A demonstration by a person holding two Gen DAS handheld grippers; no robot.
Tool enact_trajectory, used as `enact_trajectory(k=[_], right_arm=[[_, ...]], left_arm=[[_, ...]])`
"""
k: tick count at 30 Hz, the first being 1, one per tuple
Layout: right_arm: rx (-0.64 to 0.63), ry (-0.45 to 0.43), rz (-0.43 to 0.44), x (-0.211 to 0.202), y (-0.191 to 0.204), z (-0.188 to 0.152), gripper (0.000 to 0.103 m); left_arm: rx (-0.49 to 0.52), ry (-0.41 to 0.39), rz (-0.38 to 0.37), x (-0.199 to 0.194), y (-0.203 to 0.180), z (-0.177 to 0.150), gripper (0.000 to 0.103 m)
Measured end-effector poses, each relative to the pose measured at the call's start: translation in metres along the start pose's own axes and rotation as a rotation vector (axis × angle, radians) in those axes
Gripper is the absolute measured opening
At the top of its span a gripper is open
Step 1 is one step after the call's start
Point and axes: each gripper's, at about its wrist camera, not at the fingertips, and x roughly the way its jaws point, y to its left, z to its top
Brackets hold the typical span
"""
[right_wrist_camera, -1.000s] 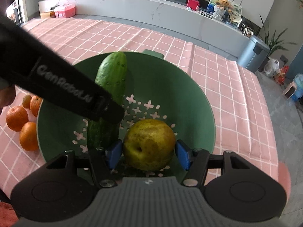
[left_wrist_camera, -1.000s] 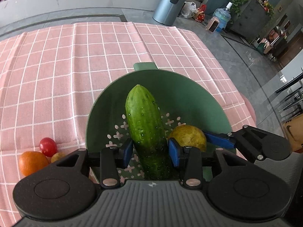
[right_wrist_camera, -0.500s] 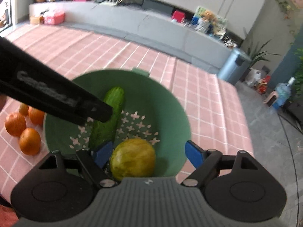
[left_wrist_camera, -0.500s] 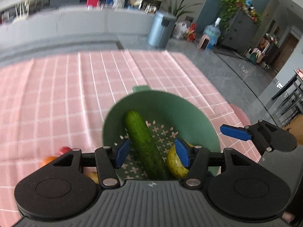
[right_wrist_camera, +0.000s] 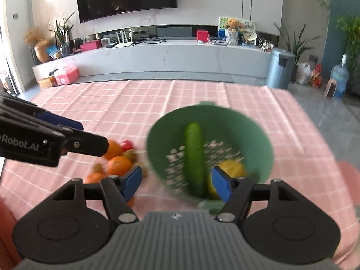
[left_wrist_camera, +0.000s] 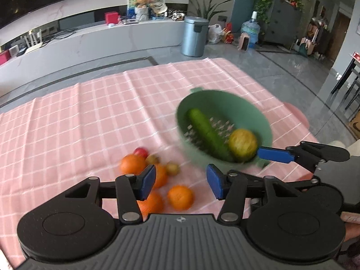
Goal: Organize fruits
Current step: 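Move both grippers back toward the oranges on the cloth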
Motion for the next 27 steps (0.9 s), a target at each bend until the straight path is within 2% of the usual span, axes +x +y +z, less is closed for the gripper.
enact_trajectory(k=[4, 11, 15, 23, 27], right_arm=[[0.031, 0.011, 0.029, -0.003, 0.015, -0.014, 0.052], [0.032, 0.059, 0.079, 0.013, 0.036, -0.03, 0.049], [0.024, 0.091, 0.083, 0.026, 0.045, -0.034, 0.043], [-0.017, 0.115, 0.07, 0.055, 0.059, -0.034, 0.042], [-0.041, 0.131, 0.059, 0.066, 0.06, -0.034, 0.042]], left_arm=[[-0.022, 0.011, 0.012, -0.005, 0.021, -0.019, 0.061], [-0.063, 0.023, -0.002, -0.001, 0.046, -0.043, 0.061], [-0.087, 0.041, -0.031, 0.008, 0.057, -0.053, 0.061], [-0.162, 0.061, -0.065, 0.035, 0.07, -0.06, 0.061], [-0.173, 0.072, -0.057, 0.049, 0.07, -0.06, 0.061]])
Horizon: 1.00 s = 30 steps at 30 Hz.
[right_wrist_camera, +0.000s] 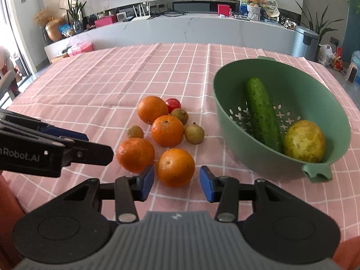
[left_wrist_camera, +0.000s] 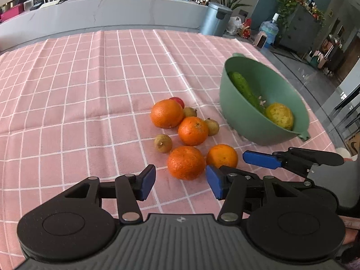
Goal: Organize fruits
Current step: 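Move both grippers back toward the oranges on the cloth, then grasp an orange with the left gripper while the right gripper grasps another orange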
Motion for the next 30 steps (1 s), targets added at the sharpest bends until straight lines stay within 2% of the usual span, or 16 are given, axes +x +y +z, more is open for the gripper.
enact_trajectory(k=[14, 15, 17, 30], right_arm=[[-0.018, 0.01, 0.027, 0.017, -0.001, 0.0, 0.043], [-0.019, 0.01, 0.027, 0.018, 0.0, 0.0, 0.043], [-0.019, 0.008, 0.021, 0.018, 0.0, 0.0, 0.04], [-0.036, -0.006, 0.012, 0.006, 0.002, 0.0, 0.038]], left_arm=[[-0.05, 0.031, -0.033, 0.032, 0.004, 0.001, 0.062], [-0.055, 0.029, -0.035, 0.032, 0.005, 0.001, 0.061], [-0.054, 0.02, -0.046, 0.03, 0.004, 0.0, 0.05], [-0.057, -0.014, -0.023, 0.014, -0.009, -0.001, 0.046]])
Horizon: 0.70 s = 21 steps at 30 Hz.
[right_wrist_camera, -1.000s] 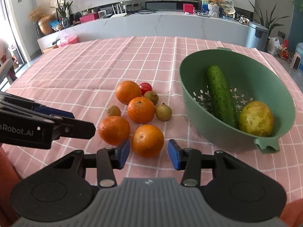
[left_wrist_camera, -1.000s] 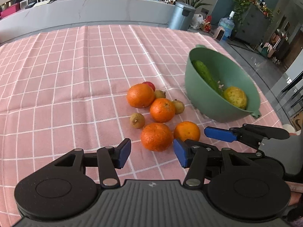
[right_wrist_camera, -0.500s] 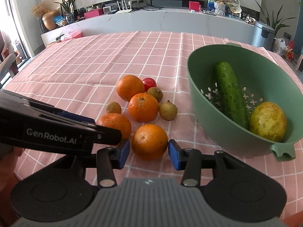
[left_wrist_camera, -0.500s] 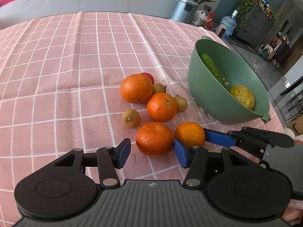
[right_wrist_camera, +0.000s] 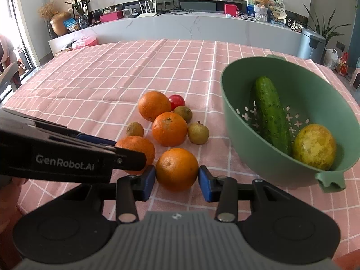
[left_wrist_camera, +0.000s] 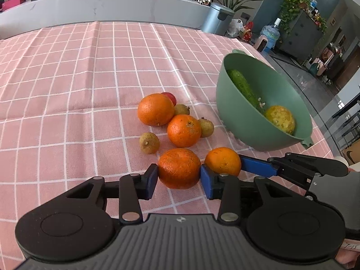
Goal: Organize fruits
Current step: 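Grasp an orange with the left gripper while the right gripper grasps another orange, then carry both held oranges over the green colander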
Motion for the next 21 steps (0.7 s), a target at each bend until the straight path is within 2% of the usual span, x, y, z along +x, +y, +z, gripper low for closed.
enact_trajectory(k=[9, 21], right_arm=[[-0.011, -0.051, 0.001, -0.039, -0.009, 0.0, 0.038], [-0.043, -0.15, -0.047, -0.098, -0.047, 0.02, 0.038]], left_arm=[[0.019, -0.048, 0.016, -0.032, -0.024, 0.004, 0.046], [0.142, -0.094, -0.016, -0.046, -0.081, 0.033, 0.046]])
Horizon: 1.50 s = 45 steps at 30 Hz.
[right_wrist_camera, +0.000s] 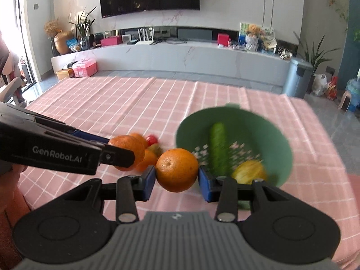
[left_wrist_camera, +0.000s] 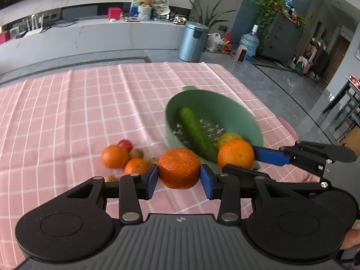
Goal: Organize fruits
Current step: 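Carry both held oranges over the green colander, then open the left gripper to drop its orange while the right gripper releases its orange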
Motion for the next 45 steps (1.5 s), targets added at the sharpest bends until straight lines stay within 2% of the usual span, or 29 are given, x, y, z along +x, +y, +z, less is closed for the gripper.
enact_trajectory(k=[4, 10, 21, 25, 28, 36, 42, 45], right_arm=[[-0.023, -0.003, -0.026, -0.004, -0.017, 0.009, 0.038], [-0.069, 0.025, -0.084, 0.005, -0.047, 0.021, 0.038], [-0.15, 0.112, -0.135, 0.059, -0.086, 0.041, 0.038], [-0.162, 0.141, -0.141, 0.08, -0.093, 0.044, 0.038], [-0.164, 0.161, -0.142, 0.093, -0.095, 0.044, 0.038], [-0.154, 0.221, -0.131, 0.119, -0.098, 0.035, 0.038], [-0.156, 0.21, -0.14, 0.114, -0.095, 0.036, 0.039], [-0.175, 0.2, -0.148, 0.107, -0.092, 0.037, 0.041]], left_arm=[[0.039, 0.006, -0.014, 0.011, -0.016, 0.016, 0.046], [0.097, 0.058, -0.015, 0.04, -0.034, 0.035, 0.046], [0.216, 0.164, 0.03, 0.096, -0.051, 0.05, 0.046], [0.27, 0.199, 0.082, 0.111, -0.055, 0.05, 0.046], [0.273, 0.218, 0.094, 0.121, -0.054, 0.049, 0.046], [0.283, 0.231, 0.084, 0.127, -0.052, 0.051, 0.048], [0.26, 0.217, 0.088, 0.123, -0.048, 0.047, 0.056], [0.26, 0.193, 0.077, 0.114, -0.049, 0.048, 0.065]])
